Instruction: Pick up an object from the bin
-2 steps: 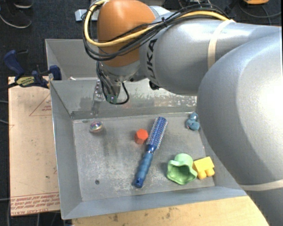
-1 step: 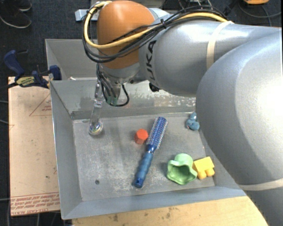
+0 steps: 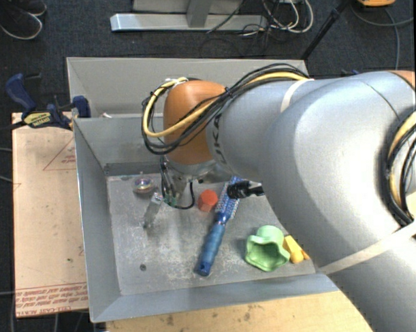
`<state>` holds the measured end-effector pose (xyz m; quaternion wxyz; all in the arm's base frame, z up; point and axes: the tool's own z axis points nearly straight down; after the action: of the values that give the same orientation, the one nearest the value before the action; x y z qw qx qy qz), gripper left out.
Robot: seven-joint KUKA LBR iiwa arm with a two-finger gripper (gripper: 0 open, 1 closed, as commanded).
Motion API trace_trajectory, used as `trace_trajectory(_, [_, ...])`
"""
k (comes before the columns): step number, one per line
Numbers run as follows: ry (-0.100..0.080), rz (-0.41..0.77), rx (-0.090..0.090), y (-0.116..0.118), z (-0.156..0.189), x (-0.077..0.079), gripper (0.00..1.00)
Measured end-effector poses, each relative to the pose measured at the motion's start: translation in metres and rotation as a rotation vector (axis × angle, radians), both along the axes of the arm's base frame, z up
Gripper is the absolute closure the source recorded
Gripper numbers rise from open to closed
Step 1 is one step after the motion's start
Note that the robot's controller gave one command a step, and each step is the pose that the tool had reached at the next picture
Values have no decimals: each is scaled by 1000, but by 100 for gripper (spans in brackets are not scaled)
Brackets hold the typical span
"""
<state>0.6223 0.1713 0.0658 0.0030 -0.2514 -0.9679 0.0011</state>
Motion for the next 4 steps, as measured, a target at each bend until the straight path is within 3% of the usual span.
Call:
trace_trajectory(1, [11, 52, -2, 8, 4, 32, 0])
trace_trajectory(2, [-8, 54, 1, 8, 5, 34, 100])
trace_trajectory(3, [-17, 51, 5, 23, 158, 5, 100])
trace_trajectory(4, [-9, 50, 1, 22, 152, 5, 0])
